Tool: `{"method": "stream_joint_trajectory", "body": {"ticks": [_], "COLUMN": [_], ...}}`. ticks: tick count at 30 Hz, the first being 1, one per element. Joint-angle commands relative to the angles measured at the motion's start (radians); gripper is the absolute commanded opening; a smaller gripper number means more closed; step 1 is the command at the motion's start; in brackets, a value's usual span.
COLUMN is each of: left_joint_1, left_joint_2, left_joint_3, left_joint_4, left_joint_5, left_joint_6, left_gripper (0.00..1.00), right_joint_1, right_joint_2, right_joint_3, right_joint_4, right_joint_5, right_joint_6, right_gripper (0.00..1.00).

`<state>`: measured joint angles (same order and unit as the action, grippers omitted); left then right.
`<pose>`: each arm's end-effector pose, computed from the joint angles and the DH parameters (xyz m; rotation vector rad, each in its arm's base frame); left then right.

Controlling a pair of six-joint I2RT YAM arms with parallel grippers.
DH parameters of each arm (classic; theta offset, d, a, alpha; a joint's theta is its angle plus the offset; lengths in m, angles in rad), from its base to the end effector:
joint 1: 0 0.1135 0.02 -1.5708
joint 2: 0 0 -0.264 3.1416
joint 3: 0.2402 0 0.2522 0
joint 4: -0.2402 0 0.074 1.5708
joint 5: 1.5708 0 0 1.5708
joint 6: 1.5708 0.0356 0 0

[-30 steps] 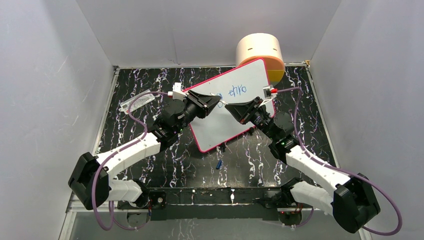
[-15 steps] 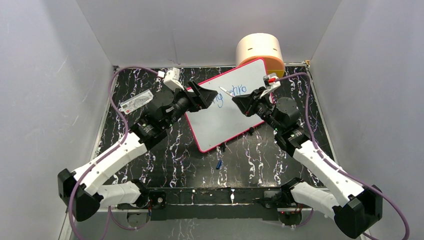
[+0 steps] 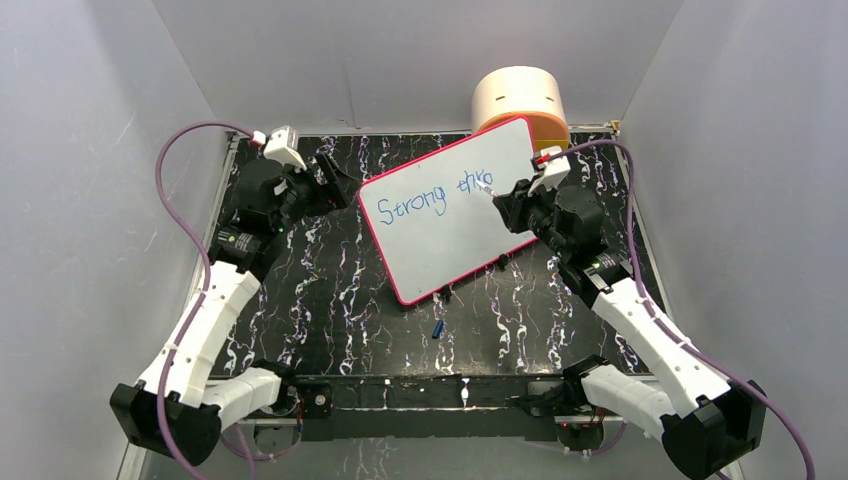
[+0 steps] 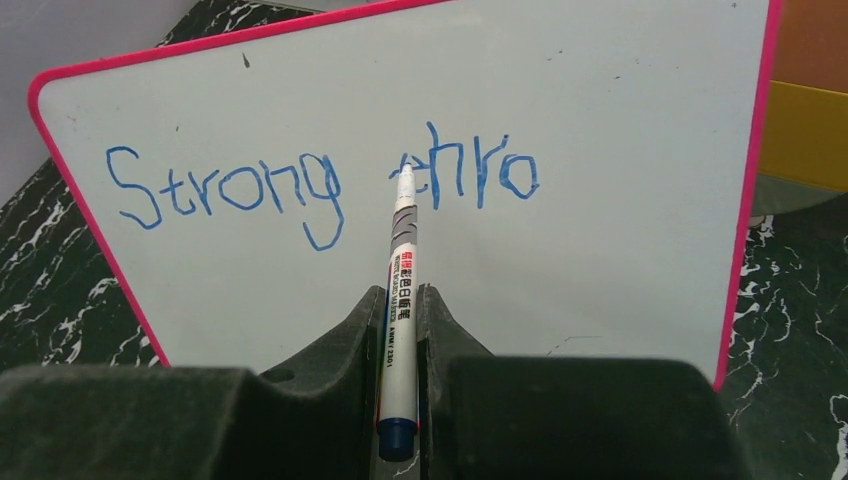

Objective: Write a sentence on the whiteboard

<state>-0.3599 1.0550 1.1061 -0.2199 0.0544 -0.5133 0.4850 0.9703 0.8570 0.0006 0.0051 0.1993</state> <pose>0.2233 -0.0861 0.3972 -0.0961 1.7869 -0.6826 0.2035 0.1070 0.3509 -0.2395 1.6924 0.5081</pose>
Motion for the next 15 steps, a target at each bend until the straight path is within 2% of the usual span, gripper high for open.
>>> {"method": "stream_joint_trajectory", "body": {"ticks": [1, 6, 15], "left_joint_1": [0.121, 0.178, 0.214], "left_joint_2": [0.038, 0.098, 0.238], "left_joint_3": [0.007, -0.039, -0.013], "left_joint_4": [0.009, 0.137, 0.25], "left_joint_5": [0.308, 0.535, 0.709], "left_joint_6": [0.043, 0.02, 0.031], "left_gripper": [0.75, 0.72, 0.61], "right_joint_1": [-0.003, -0.002, -0.003], "right_joint_2": [-0.038, -0.054, -0.06], "right_joint_3": [0.057, 0.05, 0.044], "right_joint_4": [0.01, 0.011, 0.025], "right_joint_5": [0.046, 0.065, 0.065], "right_joint_6": [-0.055, -0.08, -0.099], "right_gripper": [0.0, 0.0, 0.0]}}
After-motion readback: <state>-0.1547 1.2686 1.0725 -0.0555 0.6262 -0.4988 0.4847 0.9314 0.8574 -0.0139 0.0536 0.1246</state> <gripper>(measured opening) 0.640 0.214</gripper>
